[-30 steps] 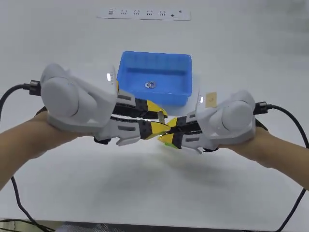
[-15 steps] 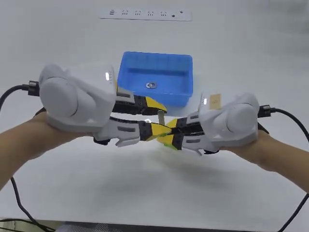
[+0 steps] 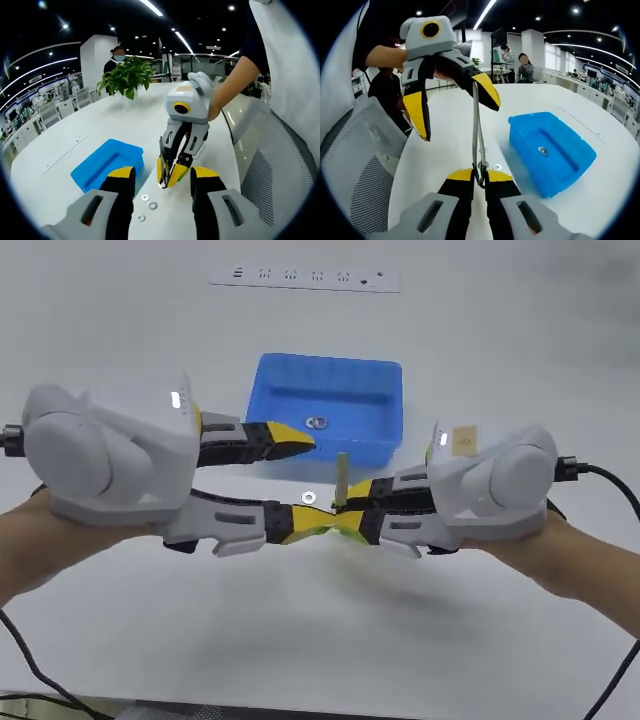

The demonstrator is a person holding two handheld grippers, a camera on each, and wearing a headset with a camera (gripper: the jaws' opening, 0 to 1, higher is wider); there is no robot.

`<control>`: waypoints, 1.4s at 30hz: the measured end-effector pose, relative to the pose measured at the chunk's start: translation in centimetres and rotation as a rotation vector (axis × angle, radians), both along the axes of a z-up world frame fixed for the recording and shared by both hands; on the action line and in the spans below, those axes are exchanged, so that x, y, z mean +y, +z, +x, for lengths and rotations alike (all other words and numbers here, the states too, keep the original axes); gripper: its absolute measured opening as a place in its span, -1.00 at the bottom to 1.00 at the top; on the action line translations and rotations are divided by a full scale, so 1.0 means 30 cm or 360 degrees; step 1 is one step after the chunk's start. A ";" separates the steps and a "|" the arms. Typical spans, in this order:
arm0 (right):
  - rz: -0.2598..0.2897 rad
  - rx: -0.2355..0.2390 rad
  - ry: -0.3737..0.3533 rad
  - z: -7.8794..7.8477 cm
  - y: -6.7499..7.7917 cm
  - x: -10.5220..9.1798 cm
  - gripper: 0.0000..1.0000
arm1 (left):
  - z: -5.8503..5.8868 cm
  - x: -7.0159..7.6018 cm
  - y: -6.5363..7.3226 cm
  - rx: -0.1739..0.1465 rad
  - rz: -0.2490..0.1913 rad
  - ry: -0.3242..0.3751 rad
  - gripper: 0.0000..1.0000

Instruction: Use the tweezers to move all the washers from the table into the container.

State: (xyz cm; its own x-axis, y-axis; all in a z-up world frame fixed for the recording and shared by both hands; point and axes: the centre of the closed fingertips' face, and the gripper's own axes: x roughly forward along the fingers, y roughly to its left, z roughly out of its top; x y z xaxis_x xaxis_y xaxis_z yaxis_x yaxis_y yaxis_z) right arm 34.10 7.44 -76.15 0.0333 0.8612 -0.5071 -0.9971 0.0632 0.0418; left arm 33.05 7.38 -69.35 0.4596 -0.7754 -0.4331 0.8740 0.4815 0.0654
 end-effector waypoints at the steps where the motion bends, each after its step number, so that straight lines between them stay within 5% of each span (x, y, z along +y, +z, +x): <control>1: 0.0009 -0.0004 -0.0005 0.005 0.009 0.001 -0.82 | -0.007 0.012 0.001 -0.0005 -0.0003 0.0015 0.03; 4: 0.0028 -0.0008 0.0000 0.007 0.036 0.005 -0.82 | -0.015 0.047 0.003 -0.0002 -0.0008 0.0080 0.08; 6: 0.0025 -0.0031 0.0011 0.008 0.047 0.007 -0.82 | -0.001 0.088 0.010 -0.0061 0.0021 0.0171 0.16; 8: 0.0014 -0.0059 0.0020 0.013 0.054 0.004 -0.82 | 0.002 0.113 0.012 -0.0067 0.0028 0.0228 0.26; 14: 0.0051 -0.0048 -0.0068 0.045 0.094 -0.004 -0.82 | -0.004 0.180 0.052 -0.0083 -0.0032 0.0323 0.53; 17: 0.0070 -0.0060 -0.0085 0.064 0.125 -0.002 -0.82 | -0.010 0.190 0.100 -0.0065 -0.0186 0.0371 0.68; 21: 0.0113 -0.0086 -0.0102 0.100 0.184 0.013 -0.82 | -0.013 0.214 0.106 -0.0061 -0.0197 0.0433 0.98; 26: 0.0161 -0.0119 -0.0131 0.163 0.241 0.038 -0.82 | -0.031 0.237 0.089 -0.0020 -0.0215 0.0491 0.99; 28: 0.0172 -0.0129 -0.0143 0.192 0.257 0.046 -0.82 | -0.031 0.253 0.082 -0.0043 -0.0195 0.0527 0.99; 34: 0.0188 -0.0155 -0.0154 0.272 0.270 0.066 -0.81 | -0.028 0.293 0.090 -0.0057 -0.0248 0.0624 0.99; 42: 0.0198 -0.0105 -0.0219 0.384 0.198 0.112 -0.82 | -0.063 0.341 0.053 -0.0029 -0.0226 0.0674 0.99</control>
